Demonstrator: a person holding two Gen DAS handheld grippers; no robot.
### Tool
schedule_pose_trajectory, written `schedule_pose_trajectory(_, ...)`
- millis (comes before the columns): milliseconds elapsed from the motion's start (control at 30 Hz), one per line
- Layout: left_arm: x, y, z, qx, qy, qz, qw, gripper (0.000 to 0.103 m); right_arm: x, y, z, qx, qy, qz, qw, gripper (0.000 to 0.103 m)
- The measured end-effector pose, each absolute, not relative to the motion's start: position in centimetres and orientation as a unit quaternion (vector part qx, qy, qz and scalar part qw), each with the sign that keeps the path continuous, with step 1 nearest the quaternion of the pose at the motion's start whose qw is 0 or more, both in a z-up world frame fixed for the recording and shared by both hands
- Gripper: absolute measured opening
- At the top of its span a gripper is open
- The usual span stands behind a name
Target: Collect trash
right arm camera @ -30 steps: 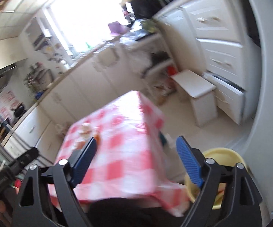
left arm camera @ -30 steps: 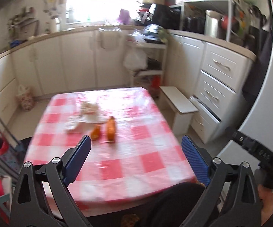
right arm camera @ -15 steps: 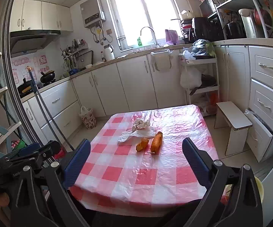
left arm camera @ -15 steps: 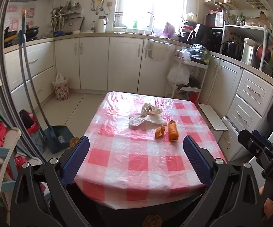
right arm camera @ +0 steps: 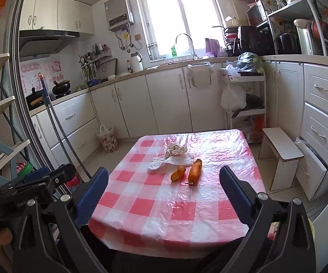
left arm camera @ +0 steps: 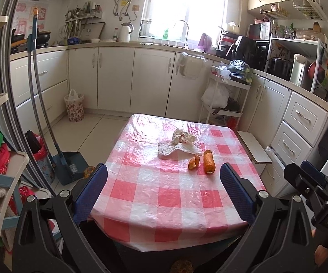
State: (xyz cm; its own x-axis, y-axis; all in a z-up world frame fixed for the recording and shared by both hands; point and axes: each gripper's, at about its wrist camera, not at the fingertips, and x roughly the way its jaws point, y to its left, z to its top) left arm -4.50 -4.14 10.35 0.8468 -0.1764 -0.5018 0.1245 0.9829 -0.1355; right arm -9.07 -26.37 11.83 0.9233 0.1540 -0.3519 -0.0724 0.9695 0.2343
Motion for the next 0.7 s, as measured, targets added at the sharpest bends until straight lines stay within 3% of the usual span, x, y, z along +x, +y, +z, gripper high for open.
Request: schedule_pose_trajectory(700, -5.8, -4.9, 11.7, -0.037, 0.246, -0.078, 0.965, 0.096, -11.0, -26.6, 13.7, 0.102, 0.149, 0.06, 0.982, 0.095)
